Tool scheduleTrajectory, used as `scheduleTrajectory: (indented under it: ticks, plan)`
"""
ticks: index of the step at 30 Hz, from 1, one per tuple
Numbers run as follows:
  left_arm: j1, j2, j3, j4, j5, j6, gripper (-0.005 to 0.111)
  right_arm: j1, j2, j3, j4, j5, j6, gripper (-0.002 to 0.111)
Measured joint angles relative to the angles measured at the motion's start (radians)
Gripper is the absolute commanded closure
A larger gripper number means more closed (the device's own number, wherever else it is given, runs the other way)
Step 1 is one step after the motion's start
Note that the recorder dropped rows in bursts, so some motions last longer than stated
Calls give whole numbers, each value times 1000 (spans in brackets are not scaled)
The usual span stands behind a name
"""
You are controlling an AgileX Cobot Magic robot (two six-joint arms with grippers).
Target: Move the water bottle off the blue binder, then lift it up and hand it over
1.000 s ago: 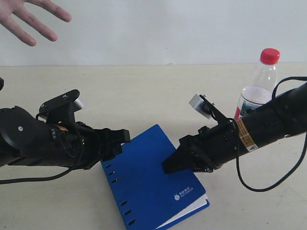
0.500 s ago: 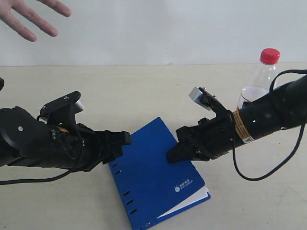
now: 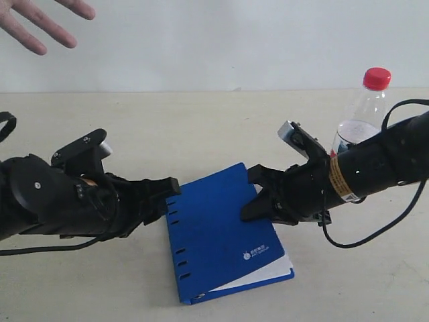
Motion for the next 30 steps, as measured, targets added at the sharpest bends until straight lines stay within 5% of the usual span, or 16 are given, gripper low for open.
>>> scheduleTrajectory:
  ticks: [5,8,13,23,30]
  plan:
    - [0,29,-22,74,55,-2,56,0,-42,14,3,-47,-117,108]
    - [0,35,-90,144,134,-2,37,0,-42,14,-3,-51,-126,108]
    - [0,89,-153,172,226,-2,39,0,-42,14,-5,-33,-121,108]
    - [0,141,-158,162,217,0,39,-4,-19,23,204,-201,-454,108]
    - [0,141,-158,132,186,0,39,-7,-13,25,243,-208,-462,108]
